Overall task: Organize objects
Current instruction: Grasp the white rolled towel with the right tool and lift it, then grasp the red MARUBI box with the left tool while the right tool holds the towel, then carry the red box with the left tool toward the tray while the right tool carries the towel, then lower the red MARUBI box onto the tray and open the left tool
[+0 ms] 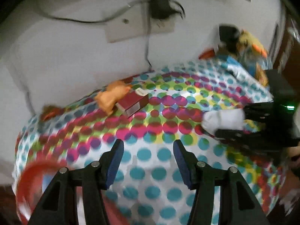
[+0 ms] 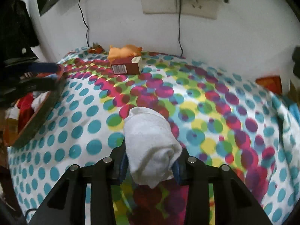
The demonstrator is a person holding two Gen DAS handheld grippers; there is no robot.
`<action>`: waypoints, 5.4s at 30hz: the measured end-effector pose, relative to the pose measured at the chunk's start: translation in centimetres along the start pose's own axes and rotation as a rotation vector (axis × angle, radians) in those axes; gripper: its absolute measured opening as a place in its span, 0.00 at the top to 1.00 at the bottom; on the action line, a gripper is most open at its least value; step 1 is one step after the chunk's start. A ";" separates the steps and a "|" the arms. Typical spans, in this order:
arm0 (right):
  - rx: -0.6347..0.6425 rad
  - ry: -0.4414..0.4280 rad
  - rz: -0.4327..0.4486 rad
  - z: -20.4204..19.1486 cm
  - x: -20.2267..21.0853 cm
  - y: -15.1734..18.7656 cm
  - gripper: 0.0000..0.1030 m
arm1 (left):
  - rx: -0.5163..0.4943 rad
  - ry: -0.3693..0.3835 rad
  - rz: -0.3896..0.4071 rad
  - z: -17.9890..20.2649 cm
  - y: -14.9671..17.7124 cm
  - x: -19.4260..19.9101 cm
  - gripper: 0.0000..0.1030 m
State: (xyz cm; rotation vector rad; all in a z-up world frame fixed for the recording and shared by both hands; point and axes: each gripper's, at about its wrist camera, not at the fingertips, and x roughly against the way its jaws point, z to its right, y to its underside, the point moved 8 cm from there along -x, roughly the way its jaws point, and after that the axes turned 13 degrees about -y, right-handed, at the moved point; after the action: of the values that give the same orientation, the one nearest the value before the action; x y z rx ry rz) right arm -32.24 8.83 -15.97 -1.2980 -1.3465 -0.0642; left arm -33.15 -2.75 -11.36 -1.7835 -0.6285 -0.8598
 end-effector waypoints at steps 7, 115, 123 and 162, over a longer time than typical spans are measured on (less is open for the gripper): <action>-0.020 -0.047 0.022 0.3 0.5 0.4 0.62 | -0.084 0.017 -0.050 -0.1 -4.1 -5.6 0.46; 0.057 0.110 -0.038 0.7 -0.2 0.3 0.59 | 0.368 -0.306 -0.022 3.8 10.0 1.9 0.71; 0.064 0.121 -0.041 0.7 -0.3 0.2 0.59 | 0.299 -0.331 0.064 2.1 9.4 7.2 0.71; -0.016 0.235 0.022 -3.6 1.2 -1.4 0.63 | 0.492 -0.547 0.017 -15.5 20.6 12.6 0.31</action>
State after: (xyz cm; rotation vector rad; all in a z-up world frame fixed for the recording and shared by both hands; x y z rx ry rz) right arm -30.44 6.50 -13.12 -1.2761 -1.1331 -0.2071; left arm -14.15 -24.18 -9.48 -1.5530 -1.0696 -0.1586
